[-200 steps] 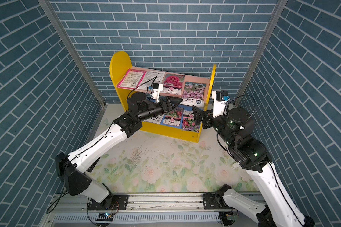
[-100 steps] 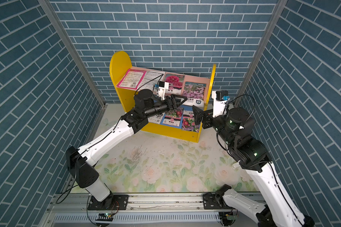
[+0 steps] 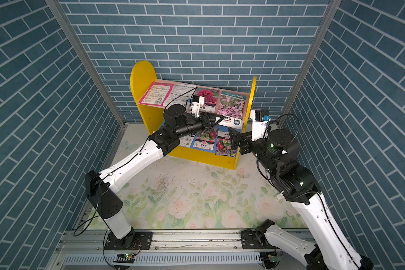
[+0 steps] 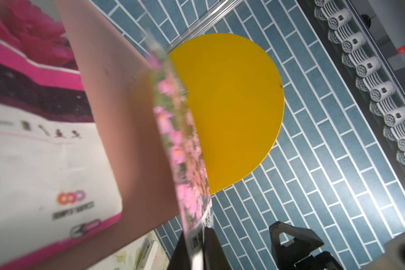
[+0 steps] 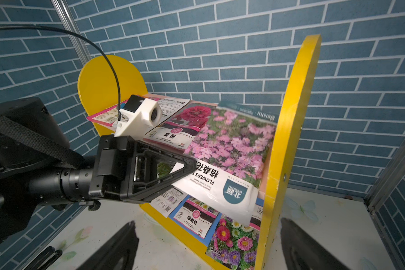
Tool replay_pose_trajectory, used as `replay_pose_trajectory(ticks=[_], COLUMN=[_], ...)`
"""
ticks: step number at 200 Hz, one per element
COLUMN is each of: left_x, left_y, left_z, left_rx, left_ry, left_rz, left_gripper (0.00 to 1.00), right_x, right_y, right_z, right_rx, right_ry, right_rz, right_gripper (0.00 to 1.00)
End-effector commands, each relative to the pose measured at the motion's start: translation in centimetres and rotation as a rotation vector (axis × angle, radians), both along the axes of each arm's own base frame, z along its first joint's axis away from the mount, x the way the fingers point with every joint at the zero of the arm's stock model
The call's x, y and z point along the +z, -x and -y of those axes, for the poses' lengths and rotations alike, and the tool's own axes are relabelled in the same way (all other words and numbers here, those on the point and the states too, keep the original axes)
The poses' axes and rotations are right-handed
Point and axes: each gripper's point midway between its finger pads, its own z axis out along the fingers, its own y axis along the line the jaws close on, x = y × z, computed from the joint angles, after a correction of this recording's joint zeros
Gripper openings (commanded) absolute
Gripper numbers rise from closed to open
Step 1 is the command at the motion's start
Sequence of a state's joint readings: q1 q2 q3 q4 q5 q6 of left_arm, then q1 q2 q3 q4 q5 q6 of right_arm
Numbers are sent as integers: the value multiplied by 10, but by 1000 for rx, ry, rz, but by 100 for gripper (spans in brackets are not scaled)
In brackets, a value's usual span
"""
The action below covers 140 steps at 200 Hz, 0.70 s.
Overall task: Take the seed bag off the shelf
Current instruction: Pick up the seed packet from the shelf.
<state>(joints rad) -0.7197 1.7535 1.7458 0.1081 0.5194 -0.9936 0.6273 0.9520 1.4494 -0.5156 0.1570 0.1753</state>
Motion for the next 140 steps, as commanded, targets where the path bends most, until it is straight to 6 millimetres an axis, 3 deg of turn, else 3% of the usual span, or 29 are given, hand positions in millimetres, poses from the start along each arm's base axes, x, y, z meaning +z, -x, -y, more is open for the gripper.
replay_pose_trajectory(ticks=[1, 30, 140], left_x=[21, 33, 43], left_y=[11, 25, 113], left_z=[3, -4, -79], left_rx=[-36, -51, -54], left_ry=[17, -4, -75], left_rz=[95, 186, 466], left_gripper=[8, 0, 0], right_x=[3, 3, 29], right_y=[5, 10, 27], right_z=[8, 2, -48], right_rx=[-17, 22, 385], right_ry=[-8, -36, -168], right_rz=[22, 17, 34], right_gripper=[96, 95, 94])
